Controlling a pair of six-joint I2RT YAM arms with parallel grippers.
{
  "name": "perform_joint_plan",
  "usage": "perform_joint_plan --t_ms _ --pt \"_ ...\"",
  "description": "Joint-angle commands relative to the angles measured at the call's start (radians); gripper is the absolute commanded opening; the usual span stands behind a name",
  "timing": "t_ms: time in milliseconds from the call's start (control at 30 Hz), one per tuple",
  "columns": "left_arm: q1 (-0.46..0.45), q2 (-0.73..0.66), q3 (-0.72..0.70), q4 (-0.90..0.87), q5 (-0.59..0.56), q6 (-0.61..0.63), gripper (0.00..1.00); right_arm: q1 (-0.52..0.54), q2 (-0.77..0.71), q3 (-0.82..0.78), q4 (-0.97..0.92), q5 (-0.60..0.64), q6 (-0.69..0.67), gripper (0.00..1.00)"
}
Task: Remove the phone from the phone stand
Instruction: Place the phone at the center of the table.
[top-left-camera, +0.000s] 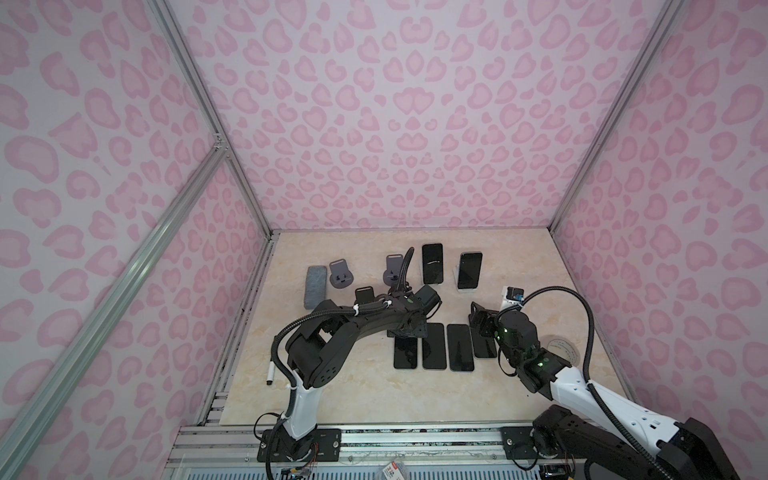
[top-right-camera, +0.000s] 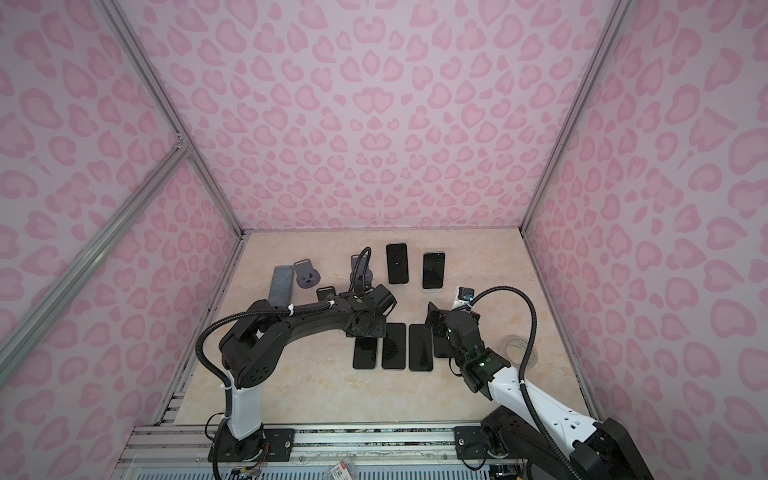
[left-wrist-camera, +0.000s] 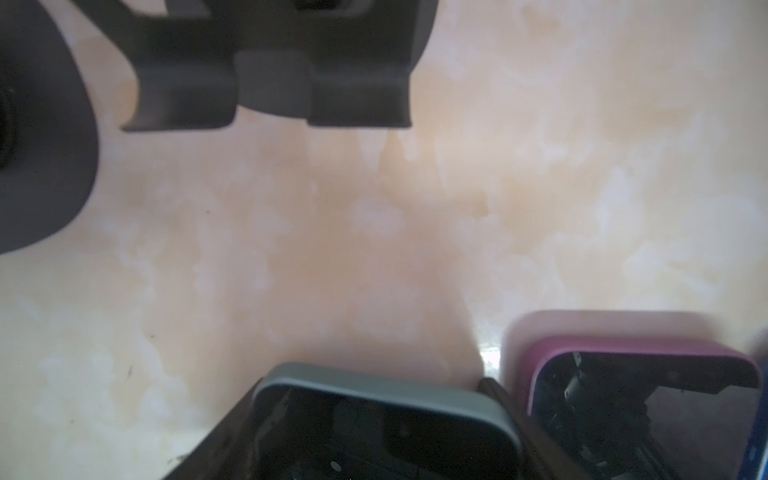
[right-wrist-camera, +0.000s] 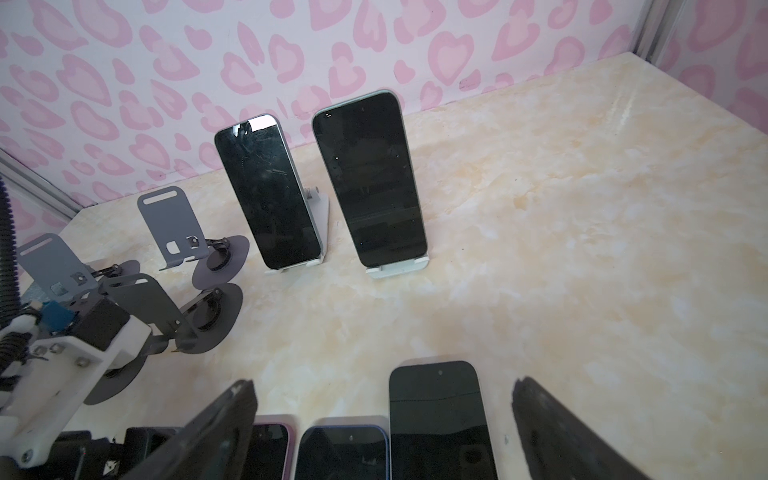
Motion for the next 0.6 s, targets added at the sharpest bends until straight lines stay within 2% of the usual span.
perform_joint_plan --t_ms 0,567 --pt "0.001 0.001 -0.012 -0.009 0.002 -0.021 0.68 0.000 -0.003 0.002 0.005 0.010 0.002 0.98" --pt "-0.020 -0.010 -0.009 -0.026 -0.024 -0.021 0.78 0.000 -0.002 0.002 0.005 0.013 0.000 0.98"
